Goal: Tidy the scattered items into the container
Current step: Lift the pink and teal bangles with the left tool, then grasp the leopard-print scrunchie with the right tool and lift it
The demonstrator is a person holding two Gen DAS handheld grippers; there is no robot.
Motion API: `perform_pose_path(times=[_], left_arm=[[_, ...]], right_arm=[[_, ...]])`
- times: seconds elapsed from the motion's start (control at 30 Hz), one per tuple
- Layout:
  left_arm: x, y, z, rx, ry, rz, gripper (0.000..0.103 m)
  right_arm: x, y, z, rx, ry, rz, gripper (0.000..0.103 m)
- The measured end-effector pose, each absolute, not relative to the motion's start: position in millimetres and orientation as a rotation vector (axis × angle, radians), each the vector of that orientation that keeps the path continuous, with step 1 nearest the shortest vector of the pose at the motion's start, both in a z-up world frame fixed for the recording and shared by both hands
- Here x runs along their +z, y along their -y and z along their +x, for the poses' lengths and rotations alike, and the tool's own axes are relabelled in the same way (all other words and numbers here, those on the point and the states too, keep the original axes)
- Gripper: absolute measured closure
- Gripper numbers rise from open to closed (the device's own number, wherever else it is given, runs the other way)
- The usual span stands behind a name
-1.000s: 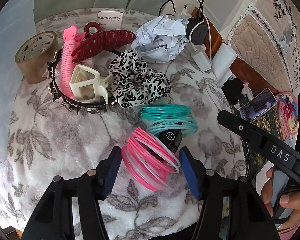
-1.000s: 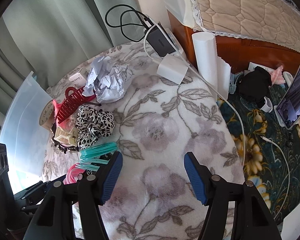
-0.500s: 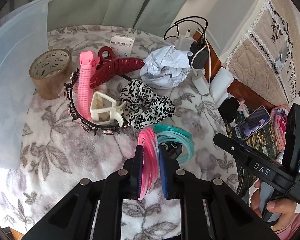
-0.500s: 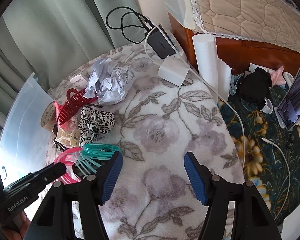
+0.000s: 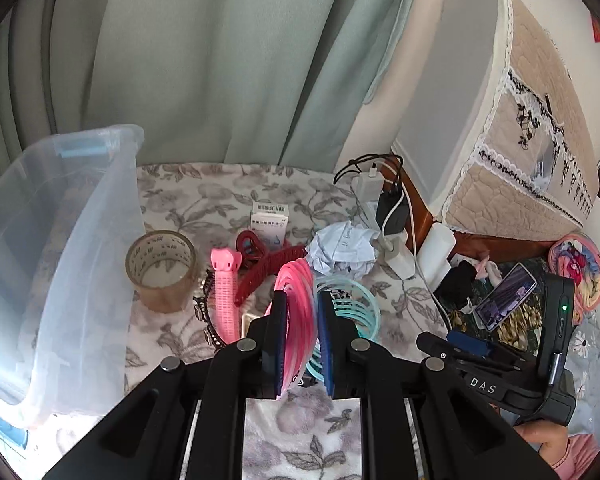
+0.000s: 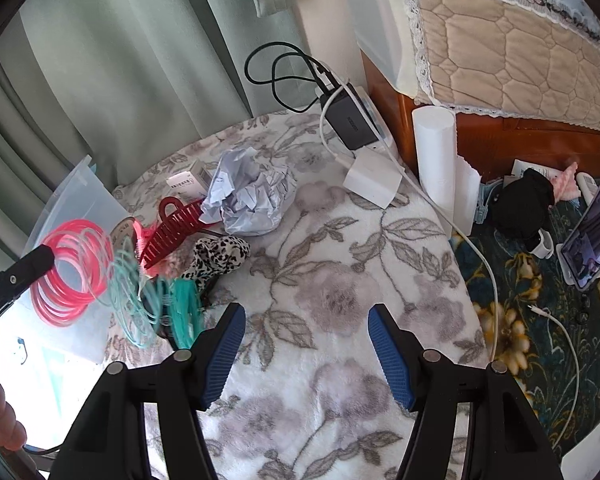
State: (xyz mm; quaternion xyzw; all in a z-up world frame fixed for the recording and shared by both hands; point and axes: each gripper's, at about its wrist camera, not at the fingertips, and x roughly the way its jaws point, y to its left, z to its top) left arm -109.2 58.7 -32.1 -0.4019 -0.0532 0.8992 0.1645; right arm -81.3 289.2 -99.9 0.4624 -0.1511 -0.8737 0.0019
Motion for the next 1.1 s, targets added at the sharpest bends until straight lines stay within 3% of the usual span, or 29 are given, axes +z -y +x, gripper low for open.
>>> perform_pose_path(times=[0.53,0.63,0.87,1.1], left_arm=[[-30,-23,-120,2.668,0.196,-1.149,0.088],[-34,-21,-123,2.671,0.202,-1.156,0.088],[-46,-15,-133,2.66,0.239,-1.185,0.088],[-57,-10,-145,2.645,0.276,-1.216,0.088]], right_arm=[[-129,-242,-122,-2.571,0.458,1.481,0.036],[-139,-236,-132,-2.551,0.461,1.501,0.043],[-165,-233,-152,-2.524,0.517,1.578,0.047],[-179,-231,-163,-2.525,0.549,1.597,0.064]])
